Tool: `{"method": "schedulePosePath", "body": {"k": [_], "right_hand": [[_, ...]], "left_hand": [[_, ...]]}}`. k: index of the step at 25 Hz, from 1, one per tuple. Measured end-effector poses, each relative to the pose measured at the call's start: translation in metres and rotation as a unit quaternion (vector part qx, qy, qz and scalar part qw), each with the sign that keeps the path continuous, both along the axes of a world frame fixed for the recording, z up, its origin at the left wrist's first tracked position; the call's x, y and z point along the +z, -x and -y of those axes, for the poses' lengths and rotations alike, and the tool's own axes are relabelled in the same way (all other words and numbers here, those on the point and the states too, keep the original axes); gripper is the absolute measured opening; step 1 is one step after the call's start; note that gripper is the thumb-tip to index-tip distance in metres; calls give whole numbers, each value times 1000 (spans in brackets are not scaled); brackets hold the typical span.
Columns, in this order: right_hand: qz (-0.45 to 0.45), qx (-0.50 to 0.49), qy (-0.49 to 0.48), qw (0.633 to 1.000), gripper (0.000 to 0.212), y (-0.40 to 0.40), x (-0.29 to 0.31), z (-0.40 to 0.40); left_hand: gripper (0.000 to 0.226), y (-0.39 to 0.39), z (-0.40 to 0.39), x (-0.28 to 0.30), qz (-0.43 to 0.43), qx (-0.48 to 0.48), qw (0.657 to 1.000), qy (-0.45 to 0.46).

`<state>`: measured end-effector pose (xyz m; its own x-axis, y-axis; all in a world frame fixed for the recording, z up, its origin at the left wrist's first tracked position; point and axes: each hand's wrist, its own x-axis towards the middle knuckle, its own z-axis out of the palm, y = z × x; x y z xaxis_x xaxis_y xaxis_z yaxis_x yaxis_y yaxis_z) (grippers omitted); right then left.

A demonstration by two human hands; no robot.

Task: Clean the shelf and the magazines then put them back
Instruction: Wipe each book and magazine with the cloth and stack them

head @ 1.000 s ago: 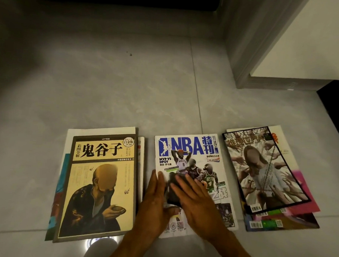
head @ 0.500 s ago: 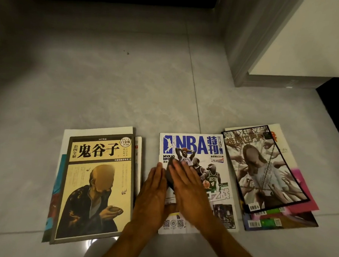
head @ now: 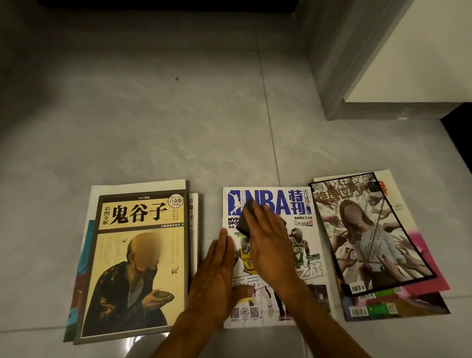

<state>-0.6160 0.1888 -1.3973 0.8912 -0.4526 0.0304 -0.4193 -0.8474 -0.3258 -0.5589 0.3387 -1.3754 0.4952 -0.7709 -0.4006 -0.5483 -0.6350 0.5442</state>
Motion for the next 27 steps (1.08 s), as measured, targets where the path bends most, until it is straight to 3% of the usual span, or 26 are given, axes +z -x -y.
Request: {"method": "schedulePosePath", "body": {"k": [2, 3, 6, 8, 10, 13, 15, 17, 20, 21, 23, 27], "right_hand": [[-34, 108, 25, 993, 80, 22, 4, 30], [-65, 89, 18, 994, 80, 30, 3, 46], [-29, -180, -28, 983, 73, 26, 4, 70], [-17, -282, -14, 959, 77, -4, 3, 48], [3, -231, -26, 973, 82, -34, 0, 17], [16, 4, -11, 1000, 76, -34, -4, -1], [-15, 145, 5, 989, 76, -11, 2, 32], [-54, 103, 2, 993, 74, 13, 1, 66], [-21, -181, -11, 983, 70, 14, 1, 81], [-22, -230, 2, 973, 74, 0, 0, 65], [-11, -206, -4, 978, 82, -34, -1, 23], [4, 35, -31, 999, 72, -48, 4, 0]], "left_hand": [[116, 0, 0, 2, -2, -3, 1000, 4], [117, 0, 0, 2, 2, -4, 1000, 7], [118, -1, -3, 0, 5, -4, 1000, 4], [118, -2, -2, 0, 3, -2, 1000, 1], [118, -1, 1, 2, 8, 3, 1000, 5], [116, 1, 1, 4, -5, 16, 1000, 7], [117, 2, -1, 2, -13, 16, 1000, 7], [119, 1, -3, 0, -9, 16, 1000, 0], [120, 2, -2, -2, -6, 17, 1000, 9], [120, 2, -2, -2, -7, 19, 1000, 14], [120, 3, -1, -3, -14, 20, 1000, 16], [118, 3, 2, -3, -35, 35, 999, 19]]}}
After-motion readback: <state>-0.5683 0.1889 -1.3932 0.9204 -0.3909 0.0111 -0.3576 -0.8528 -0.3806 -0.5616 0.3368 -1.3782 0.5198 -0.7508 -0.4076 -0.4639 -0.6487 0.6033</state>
